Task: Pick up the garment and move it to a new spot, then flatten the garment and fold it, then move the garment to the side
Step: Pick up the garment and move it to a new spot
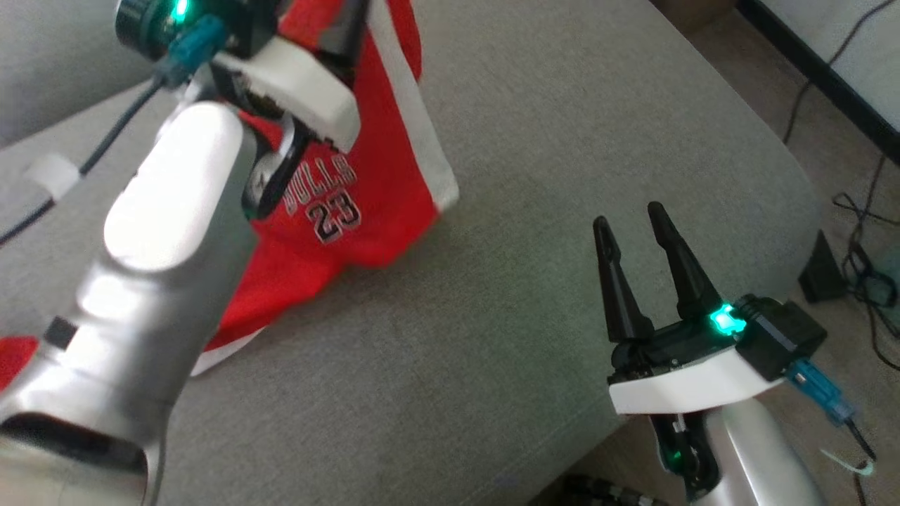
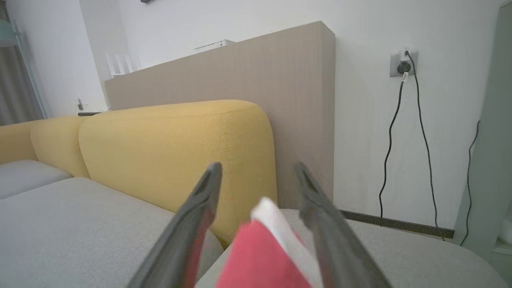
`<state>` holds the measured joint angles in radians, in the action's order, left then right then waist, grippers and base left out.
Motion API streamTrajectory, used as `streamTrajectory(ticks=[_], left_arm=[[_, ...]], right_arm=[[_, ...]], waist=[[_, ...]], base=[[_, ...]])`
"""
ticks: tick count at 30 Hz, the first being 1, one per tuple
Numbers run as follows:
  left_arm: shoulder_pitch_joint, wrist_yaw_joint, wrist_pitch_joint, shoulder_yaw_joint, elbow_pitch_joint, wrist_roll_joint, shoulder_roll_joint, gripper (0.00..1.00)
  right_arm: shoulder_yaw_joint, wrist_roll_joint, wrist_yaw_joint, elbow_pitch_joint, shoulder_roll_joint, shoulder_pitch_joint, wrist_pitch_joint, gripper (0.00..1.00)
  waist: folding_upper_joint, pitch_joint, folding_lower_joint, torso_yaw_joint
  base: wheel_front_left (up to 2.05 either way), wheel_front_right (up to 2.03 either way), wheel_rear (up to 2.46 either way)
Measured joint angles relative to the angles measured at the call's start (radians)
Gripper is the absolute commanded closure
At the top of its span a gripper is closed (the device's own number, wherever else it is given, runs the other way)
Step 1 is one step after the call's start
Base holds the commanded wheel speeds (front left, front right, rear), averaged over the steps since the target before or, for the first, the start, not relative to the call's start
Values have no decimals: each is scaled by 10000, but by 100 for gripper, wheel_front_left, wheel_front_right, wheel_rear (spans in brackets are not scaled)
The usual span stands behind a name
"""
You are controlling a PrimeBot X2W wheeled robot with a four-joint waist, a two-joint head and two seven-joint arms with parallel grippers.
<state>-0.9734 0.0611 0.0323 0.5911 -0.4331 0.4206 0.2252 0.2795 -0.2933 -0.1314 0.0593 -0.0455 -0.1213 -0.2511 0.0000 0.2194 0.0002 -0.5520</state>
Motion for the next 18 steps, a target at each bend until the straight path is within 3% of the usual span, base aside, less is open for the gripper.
streamTrajectory(ticks=[7,18], left_arm=[[-324,217,-897,209,-1306,-209,-4,0],[875,-98,-2253,15,-1066,-221,581,0]], right_arm=[[-88,-48,0,-38,0,-122,0,0],[-853,744,0,142,-2,-98,-2,0]], waist=[[0,176,-1,46],[0,-364,-2,1582]], base=[[0,0,0],[0,0,0]])
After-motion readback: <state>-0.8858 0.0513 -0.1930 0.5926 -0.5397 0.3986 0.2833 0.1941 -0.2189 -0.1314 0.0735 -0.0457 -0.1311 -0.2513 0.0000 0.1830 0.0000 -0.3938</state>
